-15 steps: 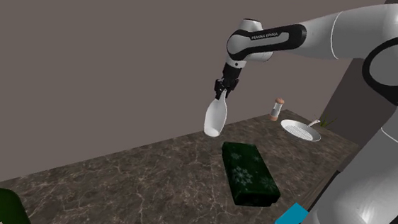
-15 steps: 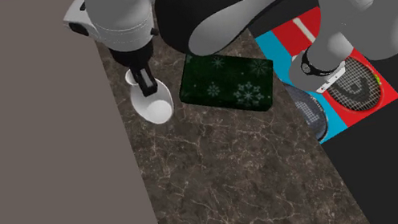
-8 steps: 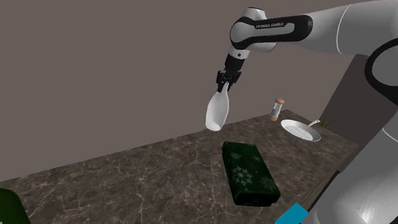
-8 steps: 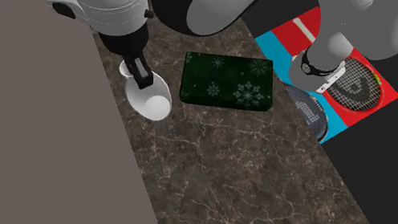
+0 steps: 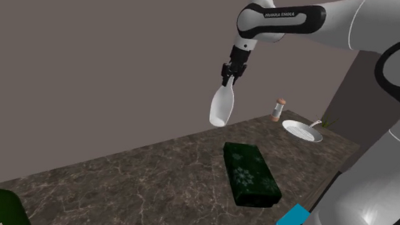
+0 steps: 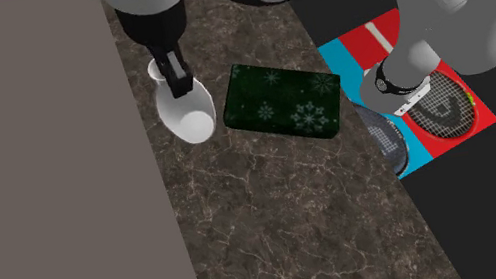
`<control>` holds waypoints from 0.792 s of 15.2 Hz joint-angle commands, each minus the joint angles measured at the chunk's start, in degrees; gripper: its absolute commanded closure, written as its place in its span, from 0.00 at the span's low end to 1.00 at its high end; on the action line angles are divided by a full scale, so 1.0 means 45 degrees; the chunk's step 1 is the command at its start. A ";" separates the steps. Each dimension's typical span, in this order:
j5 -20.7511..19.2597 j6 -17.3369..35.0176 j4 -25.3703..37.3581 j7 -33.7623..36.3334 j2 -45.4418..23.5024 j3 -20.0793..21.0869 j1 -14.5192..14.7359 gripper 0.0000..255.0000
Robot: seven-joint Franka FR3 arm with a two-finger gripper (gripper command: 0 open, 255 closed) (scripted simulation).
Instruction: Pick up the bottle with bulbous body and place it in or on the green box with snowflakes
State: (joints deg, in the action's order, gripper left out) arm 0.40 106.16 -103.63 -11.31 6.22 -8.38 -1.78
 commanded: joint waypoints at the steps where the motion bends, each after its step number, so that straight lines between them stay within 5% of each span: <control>1: -0.0130 -0.0236 -0.0635 0.0012 0.0890 0.0004 -0.0026 1.00; 12: -0.0721 -0.2420 -0.3250 -0.0017 0.5719 0.0115 -0.0356 1.00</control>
State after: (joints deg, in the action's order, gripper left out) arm -2.61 96.70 -117.92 -11.07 30.20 -7.72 -3.16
